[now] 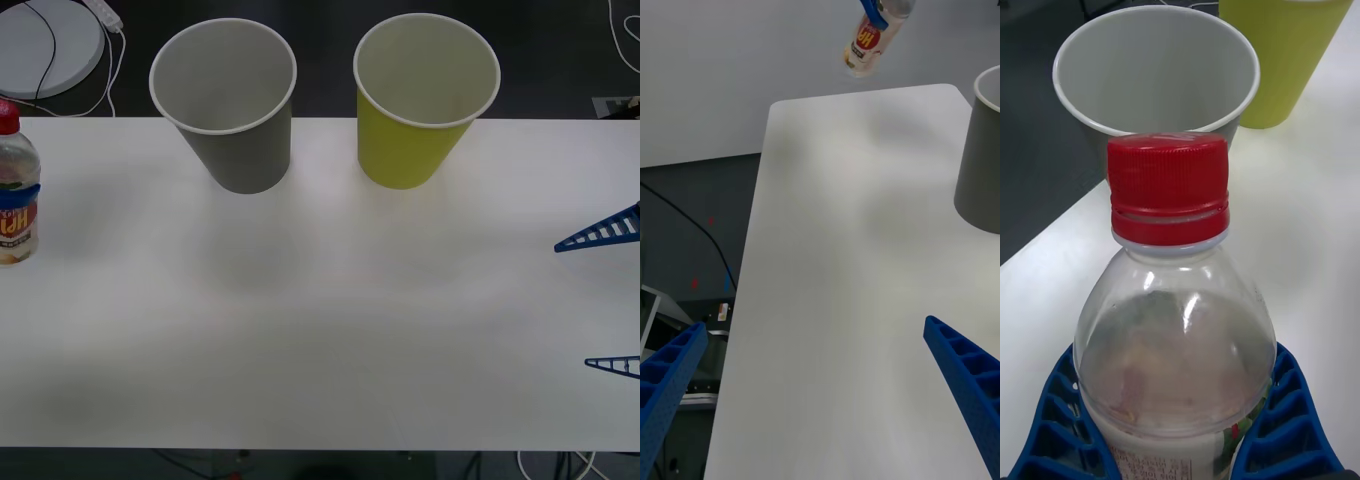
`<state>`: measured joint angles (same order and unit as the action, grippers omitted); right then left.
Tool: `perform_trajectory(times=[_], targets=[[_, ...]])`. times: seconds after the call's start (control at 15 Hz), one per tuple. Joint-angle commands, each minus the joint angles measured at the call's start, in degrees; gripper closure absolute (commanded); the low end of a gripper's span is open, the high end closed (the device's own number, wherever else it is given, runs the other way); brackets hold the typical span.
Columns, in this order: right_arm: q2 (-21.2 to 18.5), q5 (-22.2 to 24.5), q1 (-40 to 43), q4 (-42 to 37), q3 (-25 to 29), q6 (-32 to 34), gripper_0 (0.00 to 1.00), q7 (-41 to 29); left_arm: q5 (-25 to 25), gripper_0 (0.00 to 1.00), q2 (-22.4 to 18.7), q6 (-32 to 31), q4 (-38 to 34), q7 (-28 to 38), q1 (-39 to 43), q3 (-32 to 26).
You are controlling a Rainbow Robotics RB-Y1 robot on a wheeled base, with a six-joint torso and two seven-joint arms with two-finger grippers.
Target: Put the can into the green bin and the plastic bottle into the gray bin
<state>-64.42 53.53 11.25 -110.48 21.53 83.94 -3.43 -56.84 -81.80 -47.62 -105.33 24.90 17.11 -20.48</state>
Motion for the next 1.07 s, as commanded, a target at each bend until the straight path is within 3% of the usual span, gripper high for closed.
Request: perform_trajectory(times=[0.07, 0.6, 0.87, 1.07], targets=[[0.0, 0.0, 0.0, 0.0, 0.0, 0.0, 0.00, 0.0, -1.3, 1.00, -0.9, -5.5, 3.0, 1.5, -3.8, 0.0], [0.0, 0.0, 0.0, 0.0, 0.0, 0.0, 0.00, 0.0, -10.8, 1.00, -2.1, -18.6, 5.4, 13.1, -16.5, 0.4], [0.0, 0.0, 0.0, 0.0, 0.0, 0.0, 0.00, 0.0, -11.3, 1.00, -2.6, -19.4, 9.1, 13.2, -26.3, 9.2], [0.0, 0.0, 0.0, 0.0, 0.0, 0.0, 0.00, 0.0, -13.1, 1.00, -2.6, -24.0, 13.5, 13.4, -36.7, 16.1]])
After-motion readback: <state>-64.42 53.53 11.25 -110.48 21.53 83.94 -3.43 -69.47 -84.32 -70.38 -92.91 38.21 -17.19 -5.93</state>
